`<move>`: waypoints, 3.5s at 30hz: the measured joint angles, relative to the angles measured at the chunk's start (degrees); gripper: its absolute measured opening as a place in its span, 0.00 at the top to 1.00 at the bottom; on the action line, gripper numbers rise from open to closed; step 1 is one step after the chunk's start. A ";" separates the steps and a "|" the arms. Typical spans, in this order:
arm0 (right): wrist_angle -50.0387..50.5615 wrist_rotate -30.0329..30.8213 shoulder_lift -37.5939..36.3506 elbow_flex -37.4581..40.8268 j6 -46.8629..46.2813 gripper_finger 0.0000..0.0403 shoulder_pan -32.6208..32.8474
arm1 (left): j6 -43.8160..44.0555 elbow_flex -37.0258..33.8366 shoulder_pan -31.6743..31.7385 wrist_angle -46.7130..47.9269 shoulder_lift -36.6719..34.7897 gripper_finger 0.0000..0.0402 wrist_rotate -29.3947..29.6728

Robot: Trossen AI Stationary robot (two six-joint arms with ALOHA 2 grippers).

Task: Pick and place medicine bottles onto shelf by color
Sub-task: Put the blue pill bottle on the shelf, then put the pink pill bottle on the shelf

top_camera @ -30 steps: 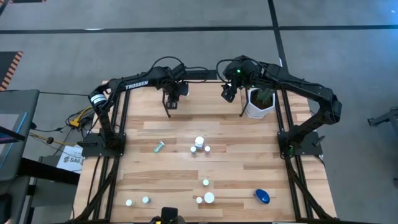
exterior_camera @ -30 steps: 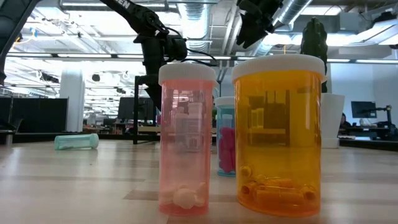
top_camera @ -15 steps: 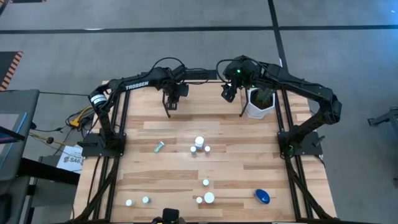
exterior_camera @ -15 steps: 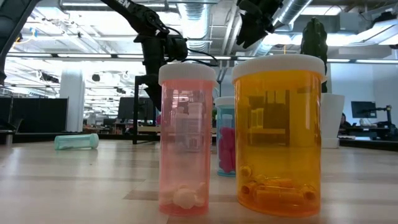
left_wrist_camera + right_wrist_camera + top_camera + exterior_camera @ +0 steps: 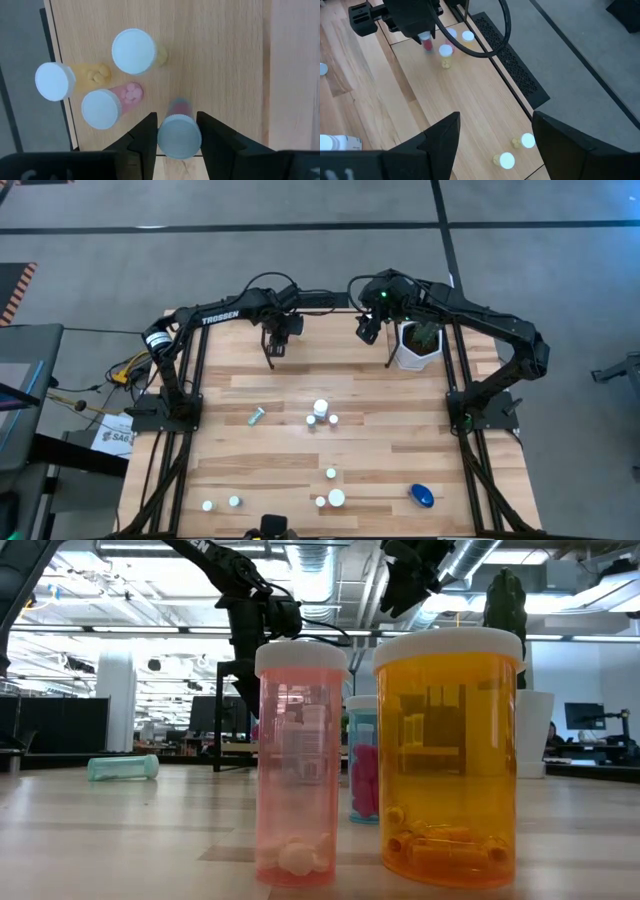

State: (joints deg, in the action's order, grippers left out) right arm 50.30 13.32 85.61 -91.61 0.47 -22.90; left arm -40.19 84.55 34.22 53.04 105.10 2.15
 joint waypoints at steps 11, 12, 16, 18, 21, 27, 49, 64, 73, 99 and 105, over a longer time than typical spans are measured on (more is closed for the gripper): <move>0.00 0.00 -0.01 0.00 -0.02 0.33 0.01 | -0.10 0.00 0.00 -0.40 0.00 0.65 0.07; 0.01 0.00 -0.01 0.00 -0.02 0.33 -0.01 | 0.07 0.00 0.00 -0.52 0.00 0.64 0.07; 0.01 0.00 0.01 0.00 -0.02 0.33 0.01 | 0.39 0.00 0.00 -1.03 0.00 0.63 0.49; 0.01 0.00 -0.01 0.00 -0.02 0.33 0.01 | 0.66 0.00 -0.09 -1.22 0.00 0.62 1.32; 0.00 0.00 -0.01 0.00 -0.02 0.33 0.00 | 1.80 0.00 -0.13 -1.16 0.00 0.60 1.41; 0.01 0.00 -0.01 0.00 -0.02 0.33 0.01 | 1.93 0.00 -0.43 -1.11 -0.02 0.56 1.53; 0.01 0.00 0.01 0.00 -0.02 0.33 0.01 | 18.30 0.00 -8.84 0.72 -13.24 0.55 -1.18; -0.37 0.00 -0.01 0.00 0.51 0.33 0.01 | 37.25 -6.03 -23.39 1.97 -13.75 0.55 -5.67; -4.58 0.00 -0.01 0.00 1.01 0.33 0.02 | 54.12 -12.16 -28.63 -0.12 -17.08 0.55 -5.37; -0.78 -6.62 0.40 1.02 -8.93 0.33 16.45 | 80.32 -29.55 -52.86 -13.35 -33.56 0.55 16.33; -3.06 -6.80 3.59 3.60 -12.64 0.33 27.29 | 80.55 -29.55 -57.20 -10.85 -33.88 0.55 20.15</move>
State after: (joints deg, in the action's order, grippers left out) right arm 47.23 6.52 89.20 -88.01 -12.17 4.39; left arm 40.36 55.00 -22.98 42.19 71.22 22.31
